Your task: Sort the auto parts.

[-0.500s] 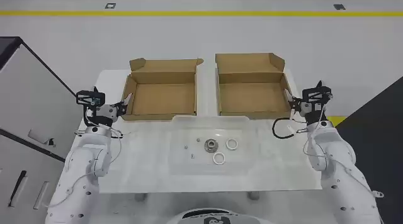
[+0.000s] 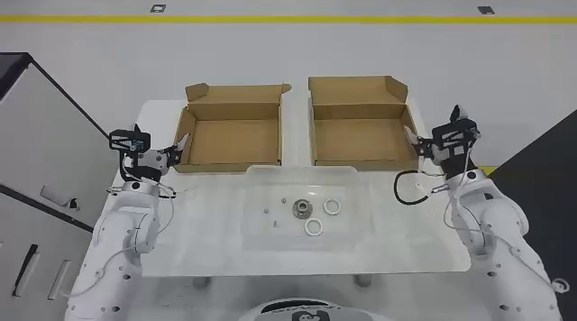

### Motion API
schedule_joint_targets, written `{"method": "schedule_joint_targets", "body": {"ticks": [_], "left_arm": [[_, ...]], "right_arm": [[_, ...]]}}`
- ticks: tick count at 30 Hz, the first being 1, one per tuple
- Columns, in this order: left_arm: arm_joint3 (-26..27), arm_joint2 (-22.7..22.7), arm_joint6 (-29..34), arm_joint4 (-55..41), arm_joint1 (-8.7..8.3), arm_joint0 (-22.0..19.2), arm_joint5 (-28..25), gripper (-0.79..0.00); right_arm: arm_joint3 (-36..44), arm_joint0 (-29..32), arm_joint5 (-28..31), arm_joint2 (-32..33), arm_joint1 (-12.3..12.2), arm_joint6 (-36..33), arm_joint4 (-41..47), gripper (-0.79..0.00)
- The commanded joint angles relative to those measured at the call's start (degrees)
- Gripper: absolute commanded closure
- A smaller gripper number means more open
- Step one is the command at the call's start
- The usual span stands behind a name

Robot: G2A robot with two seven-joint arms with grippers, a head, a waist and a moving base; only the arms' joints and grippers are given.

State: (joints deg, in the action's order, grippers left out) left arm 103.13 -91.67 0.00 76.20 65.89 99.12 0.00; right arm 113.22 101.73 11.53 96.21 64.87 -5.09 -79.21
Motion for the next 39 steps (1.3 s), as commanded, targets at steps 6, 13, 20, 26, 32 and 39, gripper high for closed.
{"method": "schedule_joint_targets", "body": {"ticks": [6,13,20,26,32,39], "left_arm": [[0.00,0.00,0.00,0.00,0.00,0.00,0.00,-0.785],[0.00,0.00,0.00,0.00,0.00,0.00,0.00,-0.785],[0.00,0.00,0.00,0.00,0.00,0.00,0.00,-0.785],[0.00,0.00,0.00,0.00,0.00,0.00,0.00,-0.785],[0.00,0.00,0.00,0.00,0.00,0.00,0.00,-0.785],[0.00,0.00,0.00,0.00,0.00,0.00,0.00,-0.785]], "right_arm": [[8.67,0.07,18.15,2.88,-1.33,-13.40,0.53,-0.785],[12.13,-4.22,31.83,1.85,-2.52,-25.95,3.67,-0.785],[12.89,-10.00,37.83,-3.61,-3.31,-38.53,8.88,-0.785],[12.46,-16.56,38.05,-11.32,-3.83,-49.62,16.50,-0.785],[10.22,-23.48,33.14,-22.00,-5.49,-54.54,18.96,-0.785],[6.84,-32.13,26.20,-33.23,-8.33,-61.48,25.02,-0.785]]}}
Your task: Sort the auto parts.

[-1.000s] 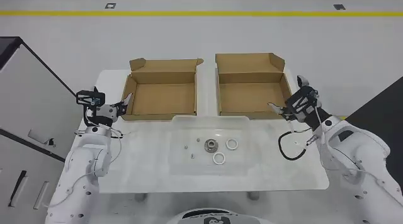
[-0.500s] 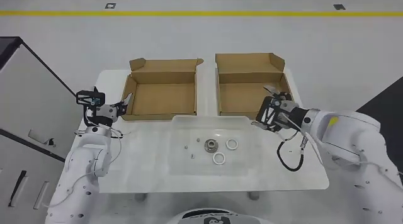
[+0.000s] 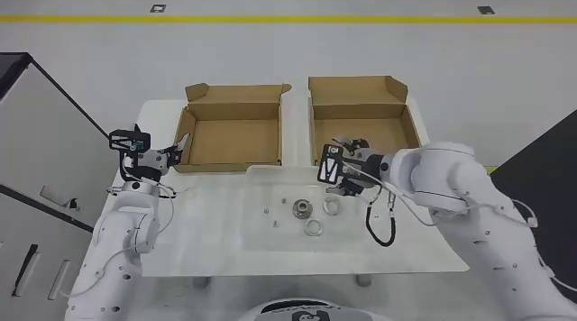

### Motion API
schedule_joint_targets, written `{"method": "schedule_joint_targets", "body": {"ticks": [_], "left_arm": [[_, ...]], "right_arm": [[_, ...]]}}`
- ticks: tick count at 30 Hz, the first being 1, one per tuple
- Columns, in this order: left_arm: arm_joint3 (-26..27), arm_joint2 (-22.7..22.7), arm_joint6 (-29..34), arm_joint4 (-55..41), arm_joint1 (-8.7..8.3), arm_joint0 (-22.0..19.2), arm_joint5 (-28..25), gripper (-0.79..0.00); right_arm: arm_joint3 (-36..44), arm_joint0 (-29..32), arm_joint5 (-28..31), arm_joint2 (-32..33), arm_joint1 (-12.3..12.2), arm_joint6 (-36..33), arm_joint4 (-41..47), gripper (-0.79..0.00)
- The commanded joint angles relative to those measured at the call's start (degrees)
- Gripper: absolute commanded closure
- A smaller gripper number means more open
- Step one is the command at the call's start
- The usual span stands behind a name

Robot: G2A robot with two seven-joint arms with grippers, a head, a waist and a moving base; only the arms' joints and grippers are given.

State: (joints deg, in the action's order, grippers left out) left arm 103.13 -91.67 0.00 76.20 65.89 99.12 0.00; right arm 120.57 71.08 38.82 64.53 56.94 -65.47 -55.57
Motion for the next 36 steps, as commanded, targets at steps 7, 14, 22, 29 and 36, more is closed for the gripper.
{"method": "schedule_joint_targets", "body": {"ticks": [7,14,22,29,36], "left_arm": [[0.00,0.00,0.00,0.00,0.00,0.00,0.00,-0.785],[0.00,0.00,0.00,0.00,0.00,0.00,0.00,-0.785],[0.00,0.00,0.00,0.00,0.00,0.00,0.00,-0.785],[0.00,0.00,0.00,0.00,0.00,0.00,0.00,-0.785],[0.00,0.00,0.00,0.00,0.00,0.00,0.00,-0.785]], "right_arm": [[-4.27,-8.04,-6.44,-11.21,-2.67,-6.43,9.53,-0.785],[-7.20,-12.51,-8.12,-17.69,-4.26,-8.10,13.82,-0.785],[-10.02,-14.71,-8.30,-23.23,-4.70,-8.28,15.51,-0.785],[-10.52,-15.32,-8.07,-24.09,-4.60,-7.74,15.63,-0.785],[-10.52,-15.32,-8.07,-24.09,-4.60,-7.74,15.63,-0.785]]}}
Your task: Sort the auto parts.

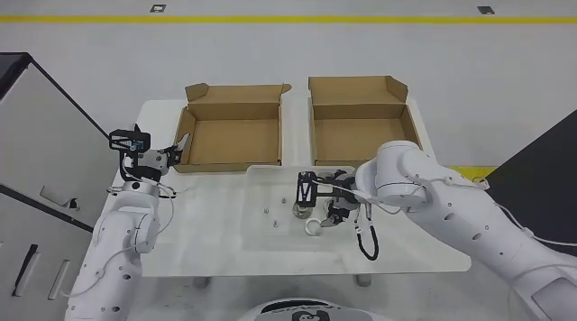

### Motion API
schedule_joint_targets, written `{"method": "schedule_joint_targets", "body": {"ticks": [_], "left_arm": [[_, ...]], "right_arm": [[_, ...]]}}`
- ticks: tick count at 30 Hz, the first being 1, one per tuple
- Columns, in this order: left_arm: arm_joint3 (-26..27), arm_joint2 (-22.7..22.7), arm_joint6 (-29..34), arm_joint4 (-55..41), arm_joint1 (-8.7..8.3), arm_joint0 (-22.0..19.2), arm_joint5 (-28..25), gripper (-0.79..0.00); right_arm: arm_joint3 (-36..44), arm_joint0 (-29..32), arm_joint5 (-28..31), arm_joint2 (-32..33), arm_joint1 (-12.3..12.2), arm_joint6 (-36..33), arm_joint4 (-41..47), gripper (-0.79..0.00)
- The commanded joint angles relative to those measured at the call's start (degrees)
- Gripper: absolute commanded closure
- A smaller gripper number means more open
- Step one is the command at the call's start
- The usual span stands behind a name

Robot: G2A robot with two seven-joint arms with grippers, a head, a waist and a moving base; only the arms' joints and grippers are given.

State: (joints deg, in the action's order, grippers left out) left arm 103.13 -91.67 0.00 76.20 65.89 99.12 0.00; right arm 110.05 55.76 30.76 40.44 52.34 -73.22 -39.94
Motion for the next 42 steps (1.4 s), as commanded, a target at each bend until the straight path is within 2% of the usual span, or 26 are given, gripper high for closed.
{"method": "schedule_joint_targets", "body": {"ticks": [1,7,14,26,40,42], "left_arm": [[0.00,0.00,0.00,0.00,0.00,0.00,0.00,-0.785],[0.00,0.00,0.00,0.00,0.00,0.00,0.00,-0.785],[0.00,0.00,0.00,0.00,0.00,0.00,0.00,-0.785],[0.00,0.00,0.00,0.00,0.00,0.00,0.00,-0.785],[0.00,0.00,0.00,0.00,0.00,0.00,0.00,-0.785],[0.00,0.00,0.00,0.00,0.00,0.00,0.00,-0.785]], "right_arm": [[0.00,0.00,0.00,0.00,0.00,0.00,0.00,-0.785],[2.37,0.00,-1.02,-1.38,0.03,-1.32,-1.97,-0.785],[2.45,-5.08,-3.68,-7.38,1.16,-3.99,-1.12,-0.785],[-8.57,-15.80,-6.29,-17.80,6.93,-6.59,7.35,-0.785],[-20.07,-18.52,-4.69,-23.79,12.75,-2.41,6.76,-0.785],[-21.18,-18.63,-4.77,-24.22,13.35,-1.65,6.03,-0.693]]}}
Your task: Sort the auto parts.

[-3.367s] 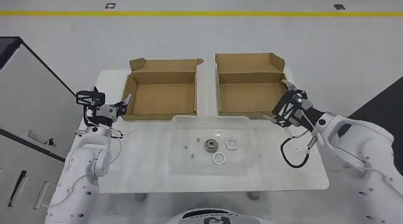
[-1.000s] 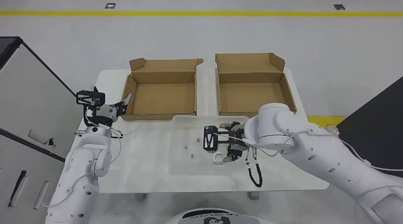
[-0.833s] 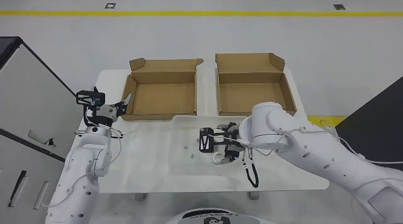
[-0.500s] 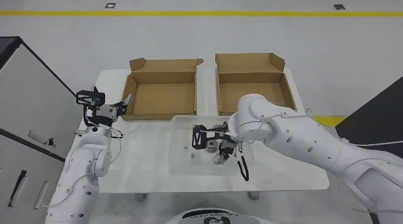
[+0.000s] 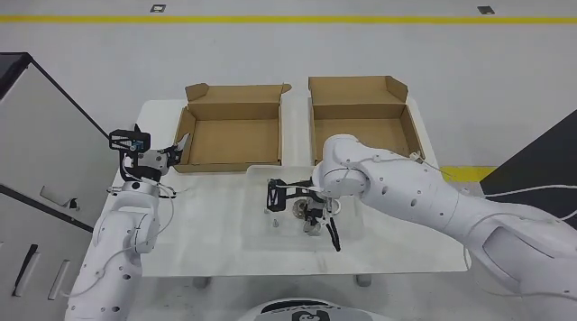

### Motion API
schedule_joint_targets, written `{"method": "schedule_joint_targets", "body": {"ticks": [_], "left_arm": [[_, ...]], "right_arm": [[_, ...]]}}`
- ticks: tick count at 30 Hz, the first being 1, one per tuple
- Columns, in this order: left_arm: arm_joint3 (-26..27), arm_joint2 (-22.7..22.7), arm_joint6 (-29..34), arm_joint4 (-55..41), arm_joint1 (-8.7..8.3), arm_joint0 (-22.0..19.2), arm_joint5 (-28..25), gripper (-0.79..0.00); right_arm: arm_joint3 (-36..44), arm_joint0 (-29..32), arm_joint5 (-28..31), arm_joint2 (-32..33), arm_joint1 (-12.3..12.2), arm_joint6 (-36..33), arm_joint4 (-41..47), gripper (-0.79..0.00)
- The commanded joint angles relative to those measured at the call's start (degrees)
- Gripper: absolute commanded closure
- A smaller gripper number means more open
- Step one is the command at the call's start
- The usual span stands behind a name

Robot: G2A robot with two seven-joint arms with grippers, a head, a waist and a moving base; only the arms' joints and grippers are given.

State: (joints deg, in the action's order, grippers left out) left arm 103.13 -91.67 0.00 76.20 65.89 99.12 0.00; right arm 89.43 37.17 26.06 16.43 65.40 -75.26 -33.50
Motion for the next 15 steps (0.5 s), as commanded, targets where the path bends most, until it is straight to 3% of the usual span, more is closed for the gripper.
{"method": "schedule_joint_targets", "body": {"ticks": [1,7,15], "left_arm": [[0.00,0.00,0.00,0.00,0.00,0.00,0.00,-0.785],[0.00,0.00,0.00,0.00,0.00,0.00,0.00,-0.785],[0.00,0.00,0.00,0.00,0.00,0.00,0.00,-0.785]], "right_arm": [[-1.03,-0.05,-0.16,-0.42,0.57,0.71,-0.84,-0.668],[-2.98,-0.01,-0.94,-1.31,1.94,1.94,-3.05,-0.539],[-4.16,0.28,-2.05,-1.63,3.18,3.24,-5.74,-0.440]]}}
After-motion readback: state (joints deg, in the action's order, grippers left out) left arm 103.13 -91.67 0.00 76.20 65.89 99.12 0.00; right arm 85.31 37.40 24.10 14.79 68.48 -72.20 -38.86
